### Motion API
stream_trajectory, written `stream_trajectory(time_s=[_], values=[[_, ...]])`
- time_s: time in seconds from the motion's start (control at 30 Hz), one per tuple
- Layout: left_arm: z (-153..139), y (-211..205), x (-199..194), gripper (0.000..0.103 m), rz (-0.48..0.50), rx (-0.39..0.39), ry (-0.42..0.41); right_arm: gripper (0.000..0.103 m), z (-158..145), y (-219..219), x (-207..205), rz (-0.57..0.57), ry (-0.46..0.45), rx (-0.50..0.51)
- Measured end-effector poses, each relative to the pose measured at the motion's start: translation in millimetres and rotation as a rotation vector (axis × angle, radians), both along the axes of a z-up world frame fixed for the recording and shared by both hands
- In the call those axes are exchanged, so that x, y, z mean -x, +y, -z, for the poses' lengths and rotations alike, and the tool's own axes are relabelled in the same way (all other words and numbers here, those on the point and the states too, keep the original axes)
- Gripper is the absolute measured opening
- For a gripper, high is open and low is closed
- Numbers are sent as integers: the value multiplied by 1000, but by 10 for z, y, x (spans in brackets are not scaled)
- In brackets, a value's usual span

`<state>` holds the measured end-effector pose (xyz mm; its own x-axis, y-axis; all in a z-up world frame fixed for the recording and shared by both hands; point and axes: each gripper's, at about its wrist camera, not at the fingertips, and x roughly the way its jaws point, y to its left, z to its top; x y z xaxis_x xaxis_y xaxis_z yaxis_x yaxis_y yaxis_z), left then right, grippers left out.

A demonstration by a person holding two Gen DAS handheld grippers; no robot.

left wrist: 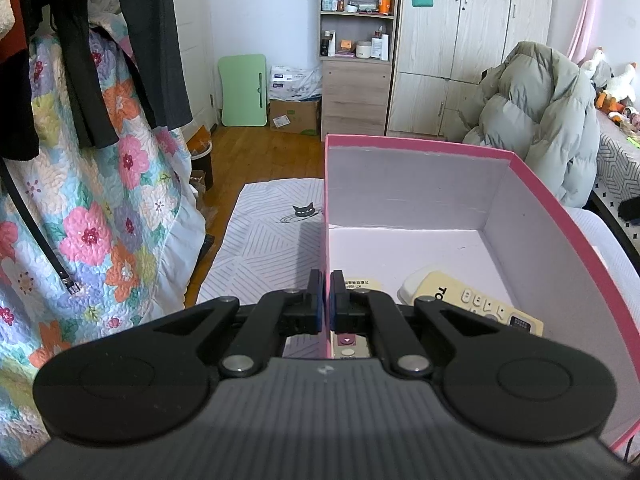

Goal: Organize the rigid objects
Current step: 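Move the right gripper to the cream remote with keys attached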

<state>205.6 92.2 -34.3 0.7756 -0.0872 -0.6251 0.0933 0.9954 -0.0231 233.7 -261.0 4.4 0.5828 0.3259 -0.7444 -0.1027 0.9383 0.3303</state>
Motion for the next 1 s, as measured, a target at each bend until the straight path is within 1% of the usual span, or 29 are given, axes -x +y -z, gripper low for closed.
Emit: stream_trajectory(time_s=[0.1,0.13,0.17,0.23,0.3,0.37,0.4,0.43,0.47,0.53,0.6,0.63,0.67,0.8,0.87,0.93,1.0], values=[[6,0,-1,3,-3,0,1,62,257,-68,-82,24,70,-78],[5,2,-1,3,-1,-3,1,58,357,-76,-97,37,96,-96],[6,2,-2,3,0,-6,1,51,443,-76,-129,41,115,-104],[6,5,-3,3,1,-8,1,48,584,-63,-189,51,141,-114],[4,-6,-2,3,1,-8,1,47,696,-47,-213,61,156,-114],[4,-2,-2,3,0,-8,1,47,751,18,-240,62,152,-93],[3,-7,-3,3,0,-7,1,48,763,61,-249,59,144,-68],[3,-12,-3,3,-1,-6,1,48,769,128,-269,52,129,-13],[3,-21,-3,3,0,-7,1,48,774,205,-281,45,117,49],[4,-24,-6,3,3,-12,1,49,770,241,-312,29,111,109],[3,-30,-6,3,3,-12,1,51,805,259,-351,28,129,84],[3,-31,-6,3,2,-10,1,58,828,265,-373,32,136,76],[3,-31,-6,3,2,-9,1,61,840,277,-383,36,125,84],[6,-38,-7,3,2,-7,2,63,861,342,-406,31,95,128],[7,-42,-6,3,2,-5,3,70,877,385,-412,15,75,143],[8,-49,-5,3,3,-9,3,73,899,424,-408,6,53,159],[12,-59,-2,3,3,-17,4,74,914,484,-392,-22,30,203]])
